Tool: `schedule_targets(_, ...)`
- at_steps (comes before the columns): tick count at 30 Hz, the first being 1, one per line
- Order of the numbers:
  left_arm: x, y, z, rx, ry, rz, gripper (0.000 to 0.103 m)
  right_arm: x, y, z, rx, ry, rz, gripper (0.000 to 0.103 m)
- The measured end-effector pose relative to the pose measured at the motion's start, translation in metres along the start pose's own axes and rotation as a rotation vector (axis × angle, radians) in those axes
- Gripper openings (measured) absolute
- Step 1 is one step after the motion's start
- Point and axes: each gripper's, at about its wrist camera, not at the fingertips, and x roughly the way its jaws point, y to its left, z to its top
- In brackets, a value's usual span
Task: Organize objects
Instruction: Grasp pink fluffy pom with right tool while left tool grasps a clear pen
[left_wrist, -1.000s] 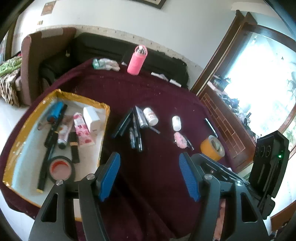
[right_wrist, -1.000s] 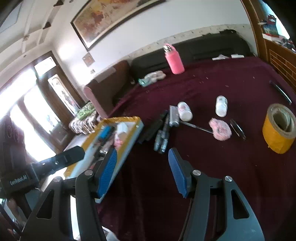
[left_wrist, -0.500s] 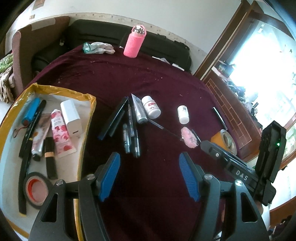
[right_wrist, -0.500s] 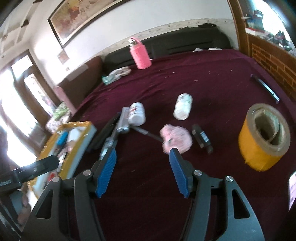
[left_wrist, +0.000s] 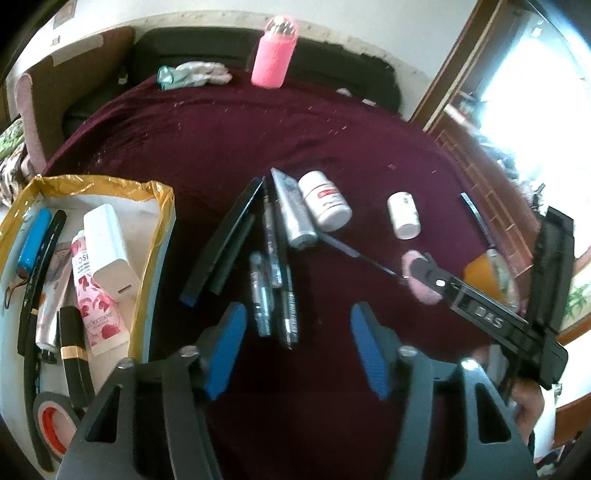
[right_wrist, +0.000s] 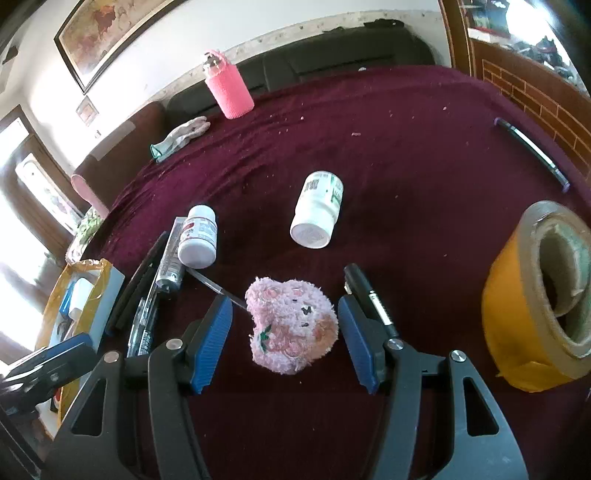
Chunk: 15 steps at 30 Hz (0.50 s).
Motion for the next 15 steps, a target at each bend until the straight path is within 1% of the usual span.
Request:
schedule_targets(1, 0.005, 0.002, 0.002, -0.010, 0.013, 0.005, 0.041, 0.001, -0.002, -0.001, 0.006, -0.004, 0.003, 0.054)
schedule_targets(2, 0.009, 0.004, 0.003, -0.017, 0.025, 0.007, 0.032, 0.002, -0.003, -0.001, 0.012, -0.003, 0.008, 0.051)
schedule_targets(3, 0.013, 0.006, 0.003, -0.027, 0.036, 0.011, 0.025, 0.003, -0.005, -0.002, 0.021, 0.001, 0.018, 0.045)
schedule_targets(4, 0.019, 0.008, 0.003, -0.042, 0.054, 0.020, 0.024, 0.003, -0.007, -0.003, 0.028, 0.003, 0.023, 0.041)
schedule_targets(5, 0.023, 0.010, 0.003, -0.047, 0.066, 0.032, 0.021, 0.004, -0.009, -0.003, 0.038, 0.007, 0.027, 0.041)
schedule_targets(6, 0.025, 0.011, 0.003, -0.050, 0.073, 0.051, 0.016, 0.005, -0.010, -0.004, 0.044, 0.010, 0.034, 0.039)
schedule_targets(8, 0.030, 0.017, 0.003, -0.073, 0.082, 0.090, 0.015, 0.005, -0.012, -0.004, 0.058, 0.014, 0.048, 0.038)
schedule_targets(10, 0.036, 0.021, 0.003, -0.095, 0.105, 0.096, 0.015, 0.005, -0.010, -0.004, 0.056, 0.016, 0.052, 0.038)
schedule_targets(12, 0.037, 0.018, 0.004, -0.092, 0.103, 0.119, 0.015, 0.006, -0.009, -0.004, 0.049, 0.018, 0.049, 0.038)
schedule_targets(15, 0.043, 0.009, 0.009, -0.063, 0.105, 0.177, 0.015, 0.005, -0.011, -0.004, 0.066, 0.018, 0.054, 0.038)
